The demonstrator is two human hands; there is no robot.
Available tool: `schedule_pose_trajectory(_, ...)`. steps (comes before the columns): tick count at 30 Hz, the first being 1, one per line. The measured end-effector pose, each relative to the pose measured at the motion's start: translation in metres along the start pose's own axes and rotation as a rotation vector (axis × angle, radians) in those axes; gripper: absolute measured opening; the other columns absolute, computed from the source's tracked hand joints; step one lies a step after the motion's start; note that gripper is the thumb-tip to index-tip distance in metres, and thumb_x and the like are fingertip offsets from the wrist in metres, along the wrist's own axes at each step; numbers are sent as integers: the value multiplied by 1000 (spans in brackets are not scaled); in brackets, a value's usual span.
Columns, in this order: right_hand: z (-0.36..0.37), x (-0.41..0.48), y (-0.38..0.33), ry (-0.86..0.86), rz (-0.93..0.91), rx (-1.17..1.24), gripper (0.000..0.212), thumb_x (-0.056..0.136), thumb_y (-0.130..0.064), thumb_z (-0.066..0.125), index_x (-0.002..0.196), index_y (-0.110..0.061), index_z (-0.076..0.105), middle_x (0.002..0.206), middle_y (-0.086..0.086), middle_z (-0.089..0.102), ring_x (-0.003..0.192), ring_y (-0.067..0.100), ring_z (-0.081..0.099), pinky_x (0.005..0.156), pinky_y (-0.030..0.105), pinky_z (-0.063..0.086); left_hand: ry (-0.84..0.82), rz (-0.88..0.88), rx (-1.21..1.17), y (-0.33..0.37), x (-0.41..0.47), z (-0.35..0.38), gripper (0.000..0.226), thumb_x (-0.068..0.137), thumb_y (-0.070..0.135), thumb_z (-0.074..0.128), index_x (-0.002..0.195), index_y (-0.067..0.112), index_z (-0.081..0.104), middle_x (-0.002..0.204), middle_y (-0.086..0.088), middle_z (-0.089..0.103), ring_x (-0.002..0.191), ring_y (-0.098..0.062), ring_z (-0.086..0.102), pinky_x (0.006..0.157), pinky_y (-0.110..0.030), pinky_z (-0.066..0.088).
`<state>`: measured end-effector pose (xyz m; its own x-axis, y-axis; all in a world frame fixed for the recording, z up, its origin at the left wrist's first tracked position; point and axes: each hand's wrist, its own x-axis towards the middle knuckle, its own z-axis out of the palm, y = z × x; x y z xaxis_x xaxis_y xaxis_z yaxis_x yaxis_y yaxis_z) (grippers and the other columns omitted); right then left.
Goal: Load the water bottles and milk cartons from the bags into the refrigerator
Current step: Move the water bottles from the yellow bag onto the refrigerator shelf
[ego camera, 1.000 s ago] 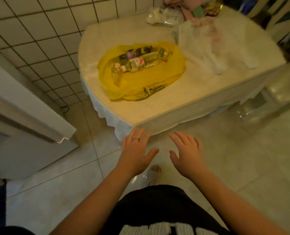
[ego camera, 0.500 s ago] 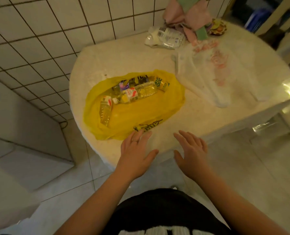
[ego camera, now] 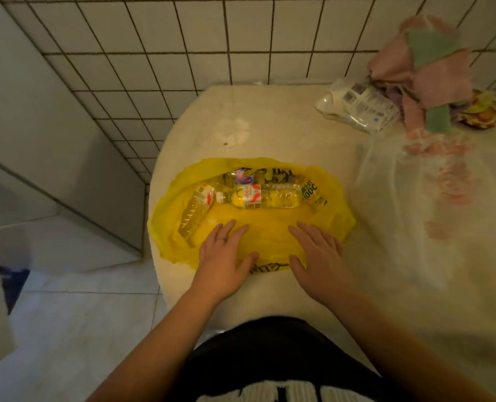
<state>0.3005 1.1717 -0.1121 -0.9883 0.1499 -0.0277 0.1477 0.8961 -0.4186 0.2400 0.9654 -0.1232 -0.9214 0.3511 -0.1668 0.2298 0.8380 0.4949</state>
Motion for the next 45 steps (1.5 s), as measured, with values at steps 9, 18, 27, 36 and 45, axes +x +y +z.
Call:
schedule_pose_trajectory(9,10,81,7,-219,-237,-34,57,92,-32,56,146,-27,40,151,-5,38,140,20,30,110,43,25,211,-258,-88,-29,26,1,57,91,39,64,143,22,46,150,-4,41,138,-26,35,114,-42,29)
schedule_pose_trajectory(18,32,136,-34,-298,-390,-193,62,92,-34,54,150,-31,32,158,0,25,146,26,19,115,48,19,280,-346,155,-85,40,-23,66,88,52,61,146,34,38,158,-4,30,146,-35,18,115,-56,18)
schedule_pose_trajectory(27,66,203,-79,-346,-365,-313,57,98,-42,45,151,-32,26,160,3,19,146,29,18,111,51,26,69,-425,130,-127,93,-36,53,97,56,42,148,41,33,162,-5,20,148,-35,14,116,-57,17)
schedule_pose_trajectory(36,75,249,-73,-388,-256,-310,55,101,-51,29,153,-32,22,164,-3,7,150,24,6,119,49,10,8,-348,-139,-164,145,-42,46,92,11,56,136,23,59,121,-15,59,110,-33,58,96,-39,45)
schedule_pose_trajectory(45,78,234,-58,-270,-320,-342,61,94,-41,52,150,-29,30,162,4,17,148,29,13,116,51,17,-305,-396,-61,-187,131,-58,72,94,13,59,151,41,25,151,-12,28,134,-42,35,107,-51,38)
